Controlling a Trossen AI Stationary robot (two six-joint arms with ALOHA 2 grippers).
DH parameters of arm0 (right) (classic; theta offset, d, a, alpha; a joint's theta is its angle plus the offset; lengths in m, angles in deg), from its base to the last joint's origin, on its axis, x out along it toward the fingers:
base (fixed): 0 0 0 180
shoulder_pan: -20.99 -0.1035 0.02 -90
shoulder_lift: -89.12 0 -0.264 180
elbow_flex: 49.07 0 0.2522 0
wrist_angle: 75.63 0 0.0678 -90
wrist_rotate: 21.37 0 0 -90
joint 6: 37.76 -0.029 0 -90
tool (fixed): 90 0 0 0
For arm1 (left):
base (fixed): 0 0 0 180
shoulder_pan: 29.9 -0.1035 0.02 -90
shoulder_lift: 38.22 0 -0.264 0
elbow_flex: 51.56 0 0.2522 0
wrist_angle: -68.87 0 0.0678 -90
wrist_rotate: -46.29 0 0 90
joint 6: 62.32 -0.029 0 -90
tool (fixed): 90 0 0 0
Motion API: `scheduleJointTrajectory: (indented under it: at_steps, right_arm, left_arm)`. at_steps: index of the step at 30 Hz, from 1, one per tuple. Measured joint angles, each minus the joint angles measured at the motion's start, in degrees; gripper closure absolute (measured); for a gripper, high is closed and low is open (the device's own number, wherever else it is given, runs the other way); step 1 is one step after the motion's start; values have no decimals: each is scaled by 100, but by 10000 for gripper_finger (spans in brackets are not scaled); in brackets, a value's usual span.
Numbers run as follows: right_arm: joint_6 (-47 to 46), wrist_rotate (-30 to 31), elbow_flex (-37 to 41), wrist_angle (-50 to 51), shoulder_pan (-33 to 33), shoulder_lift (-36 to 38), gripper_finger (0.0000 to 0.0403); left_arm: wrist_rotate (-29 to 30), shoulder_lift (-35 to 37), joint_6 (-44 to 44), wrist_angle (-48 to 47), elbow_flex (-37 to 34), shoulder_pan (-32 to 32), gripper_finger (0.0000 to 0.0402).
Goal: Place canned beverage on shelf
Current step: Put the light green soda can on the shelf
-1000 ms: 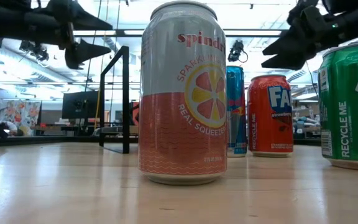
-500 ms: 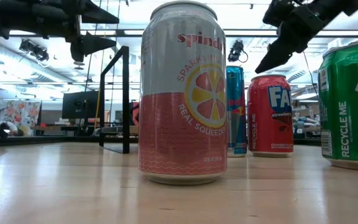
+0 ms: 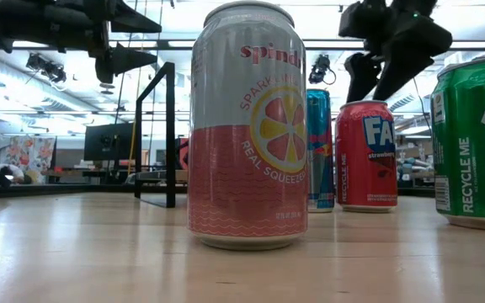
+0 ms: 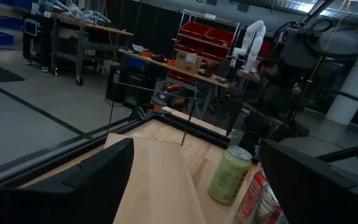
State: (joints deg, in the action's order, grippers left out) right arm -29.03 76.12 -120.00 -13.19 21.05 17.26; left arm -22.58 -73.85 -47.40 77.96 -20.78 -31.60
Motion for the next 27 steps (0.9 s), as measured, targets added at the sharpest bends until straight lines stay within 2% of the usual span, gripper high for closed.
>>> scheduleJointTrajectory:
  at_steps: [10, 27]
  right_arm:
    - [323, -97, -788, 973, 0, -1060, 8]
    - [1043, -228, -837, 1179, 33, -2117, 22]
  left_arm:
    - [-1, 0, 24, -2, 0, 0, 45]
    - [-4, 0, -17, -7, 0, 0, 45]
